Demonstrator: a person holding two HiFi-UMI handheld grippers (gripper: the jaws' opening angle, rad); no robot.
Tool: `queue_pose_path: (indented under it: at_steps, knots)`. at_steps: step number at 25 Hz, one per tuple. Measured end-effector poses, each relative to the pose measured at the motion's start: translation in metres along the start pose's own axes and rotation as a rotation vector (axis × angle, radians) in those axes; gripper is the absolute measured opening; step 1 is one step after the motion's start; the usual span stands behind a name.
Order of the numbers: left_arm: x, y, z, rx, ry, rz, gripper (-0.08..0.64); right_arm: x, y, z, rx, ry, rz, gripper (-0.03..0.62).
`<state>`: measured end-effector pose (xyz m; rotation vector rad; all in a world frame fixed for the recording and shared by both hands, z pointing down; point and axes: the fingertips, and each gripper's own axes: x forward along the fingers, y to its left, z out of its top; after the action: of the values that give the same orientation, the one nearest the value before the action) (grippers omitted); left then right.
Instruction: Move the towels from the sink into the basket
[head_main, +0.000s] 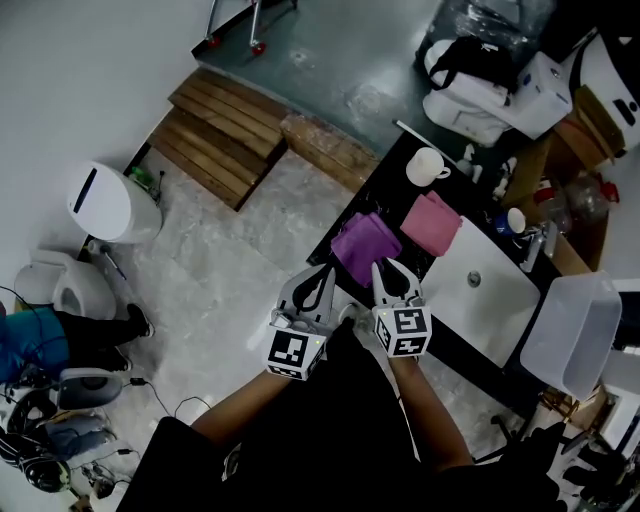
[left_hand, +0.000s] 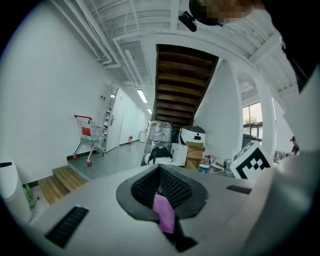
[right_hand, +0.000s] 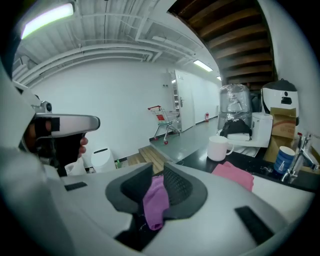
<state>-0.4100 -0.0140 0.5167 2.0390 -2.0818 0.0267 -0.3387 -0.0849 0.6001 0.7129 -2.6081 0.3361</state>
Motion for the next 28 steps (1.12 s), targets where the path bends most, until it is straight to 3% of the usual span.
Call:
queue_pose_path:
  at_steps: [2,6,10,17,28]
  knots:
    - [0.006,0.003,-0.001,-0.004,0.003,0.022,0.005,0.012,-0.005,-0.006,-0.003,0.025,0.021,0.131]
    - [0.018,0.001,-0.003,-0.027,0.006,0.040,0.005,0.035,-0.013,-0.025,-0.017,0.091,0.056,0.175]
    - [0.021,-0.001,-0.003,-0.031,-0.011,0.056,0.005,0.055,-0.019,-0.048,-0.043,0.162,0.075,0.277]
    - [0.026,-0.003,-0.008,-0.023,0.008,0.086,0.005,0.087,-0.016,-0.080,-0.066,0.271,0.135,0.319]
    - [0.025,0.002,-0.016,-0.048,0.027,0.107,0.005,0.107,-0.017,-0.106,-0.129,0.370,0.103,0.338]
